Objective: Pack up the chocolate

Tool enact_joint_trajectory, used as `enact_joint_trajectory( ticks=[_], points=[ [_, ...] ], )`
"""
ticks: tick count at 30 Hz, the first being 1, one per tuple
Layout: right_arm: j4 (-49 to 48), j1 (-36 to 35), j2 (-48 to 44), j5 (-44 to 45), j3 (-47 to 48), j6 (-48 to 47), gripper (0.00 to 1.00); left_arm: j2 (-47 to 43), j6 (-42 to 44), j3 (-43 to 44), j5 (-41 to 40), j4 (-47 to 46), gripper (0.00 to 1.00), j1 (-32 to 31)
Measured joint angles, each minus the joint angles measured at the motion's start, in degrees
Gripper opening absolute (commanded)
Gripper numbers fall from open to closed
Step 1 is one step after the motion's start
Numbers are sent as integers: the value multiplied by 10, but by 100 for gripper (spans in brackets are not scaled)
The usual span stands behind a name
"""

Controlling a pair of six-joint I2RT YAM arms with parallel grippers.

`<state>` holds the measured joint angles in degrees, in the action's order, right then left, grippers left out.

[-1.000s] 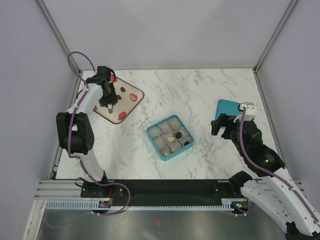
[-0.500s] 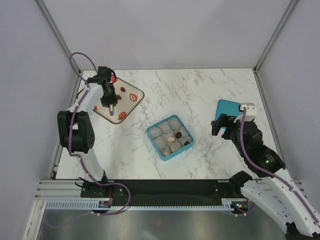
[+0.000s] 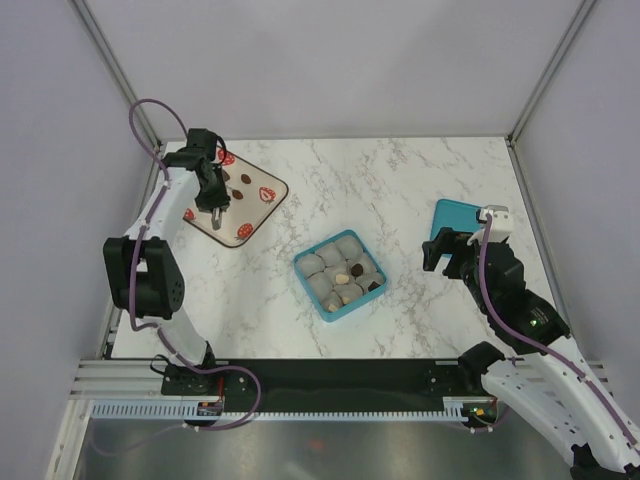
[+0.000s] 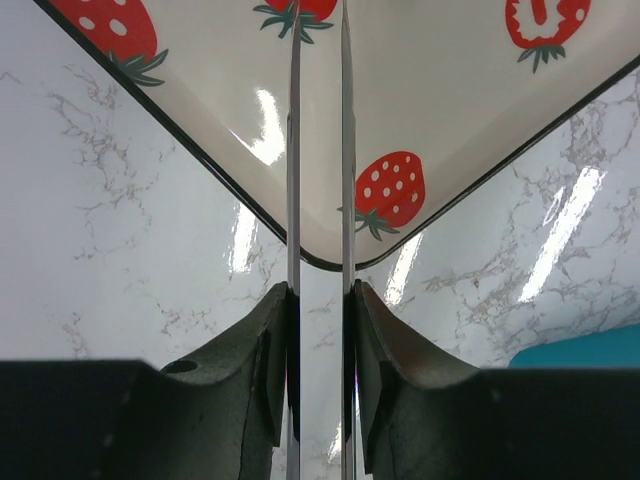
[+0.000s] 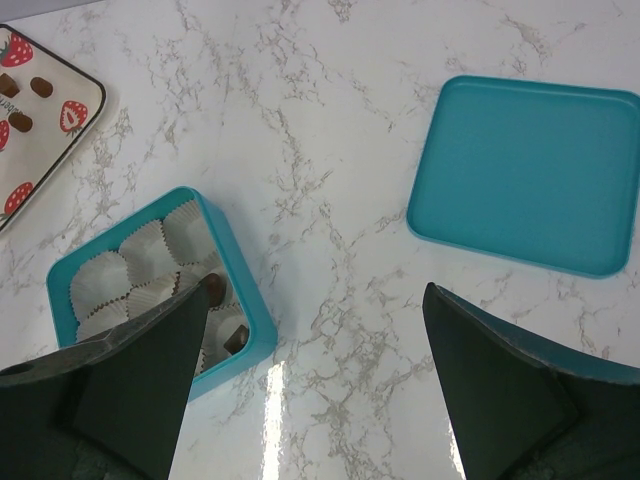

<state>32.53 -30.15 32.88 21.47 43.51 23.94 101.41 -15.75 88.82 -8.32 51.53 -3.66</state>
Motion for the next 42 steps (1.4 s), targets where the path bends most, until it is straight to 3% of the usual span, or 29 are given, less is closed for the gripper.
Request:
enact_joint_trajectory(
  ticks=[8, 19, 27, 42],
  points=[
    [0, 0, 3, 0, 0, 0, 97, -98, 19, -1, 34, 40, 29, -53],
    [10, 0, 4, 13, 8, -2, 97, -237, 23, -90, 90, 110, 28, -282],
    [10, 0, 9, 13, 8, -2, 97, -282, 19, -106, 116, 149, 28, -337],
    [19, 0, -2, 12, 8, 1, 97, -270, 14, -110, 134, 200, 29, -417]
  ],
)
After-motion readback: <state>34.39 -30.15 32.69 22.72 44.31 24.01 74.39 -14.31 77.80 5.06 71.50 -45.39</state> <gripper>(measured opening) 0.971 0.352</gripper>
